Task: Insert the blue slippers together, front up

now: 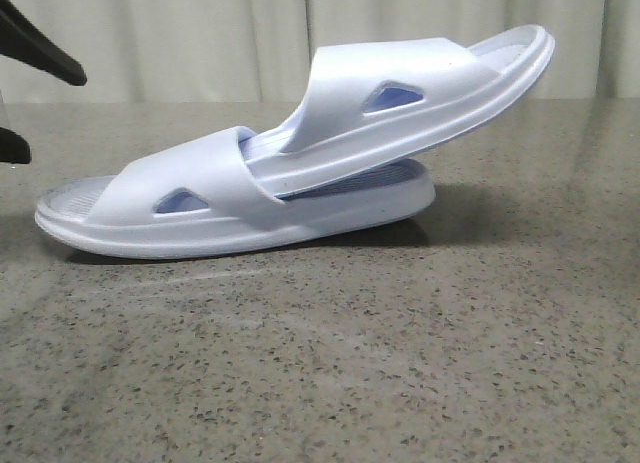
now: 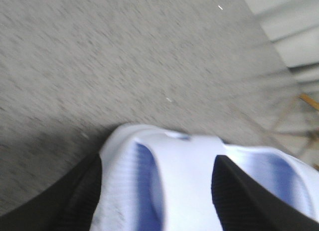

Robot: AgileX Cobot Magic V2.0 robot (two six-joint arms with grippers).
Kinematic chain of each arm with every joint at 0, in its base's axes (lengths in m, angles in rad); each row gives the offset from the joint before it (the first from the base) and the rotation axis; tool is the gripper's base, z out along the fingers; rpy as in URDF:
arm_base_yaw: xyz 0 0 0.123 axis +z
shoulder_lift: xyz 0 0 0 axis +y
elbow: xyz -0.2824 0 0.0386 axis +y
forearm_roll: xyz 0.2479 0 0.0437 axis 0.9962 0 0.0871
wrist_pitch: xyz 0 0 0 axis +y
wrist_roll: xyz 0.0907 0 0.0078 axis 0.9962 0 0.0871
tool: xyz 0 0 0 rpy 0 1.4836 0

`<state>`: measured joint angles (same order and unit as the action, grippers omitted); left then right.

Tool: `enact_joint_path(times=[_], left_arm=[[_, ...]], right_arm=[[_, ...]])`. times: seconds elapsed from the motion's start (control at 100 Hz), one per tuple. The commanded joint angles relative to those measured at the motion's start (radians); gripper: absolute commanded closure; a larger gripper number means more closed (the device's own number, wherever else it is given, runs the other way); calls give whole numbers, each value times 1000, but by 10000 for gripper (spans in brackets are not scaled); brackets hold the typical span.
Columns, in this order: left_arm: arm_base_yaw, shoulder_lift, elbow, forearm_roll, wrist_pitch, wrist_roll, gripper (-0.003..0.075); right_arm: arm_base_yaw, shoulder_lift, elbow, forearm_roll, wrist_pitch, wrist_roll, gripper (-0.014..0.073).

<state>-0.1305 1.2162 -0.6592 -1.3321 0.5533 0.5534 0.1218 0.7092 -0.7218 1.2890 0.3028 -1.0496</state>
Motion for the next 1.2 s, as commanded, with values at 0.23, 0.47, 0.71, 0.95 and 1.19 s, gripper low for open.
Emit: enact_joint_path(times=[0.23,0.47,0.71,0.95,1.19], left_arm=[[-6,-50,-27,128,-258,47,297],[-6,-236,-27,132,-322,220,297],[-6,-466,-18,224,-322,280,297],[-6,-724,128,278,-322,313,297],[-6,-956,328,282,-322,313,297]], right_arm=[[1,-6,-36,-49,-41,-14,147],[1,-10,-24,-183,-117,-14,147],[1,-114,127,-204,-252,-50,147],[1,-329,293,-222,-270,-56,147],[1,-485,396,-223,-274,-56,147]])
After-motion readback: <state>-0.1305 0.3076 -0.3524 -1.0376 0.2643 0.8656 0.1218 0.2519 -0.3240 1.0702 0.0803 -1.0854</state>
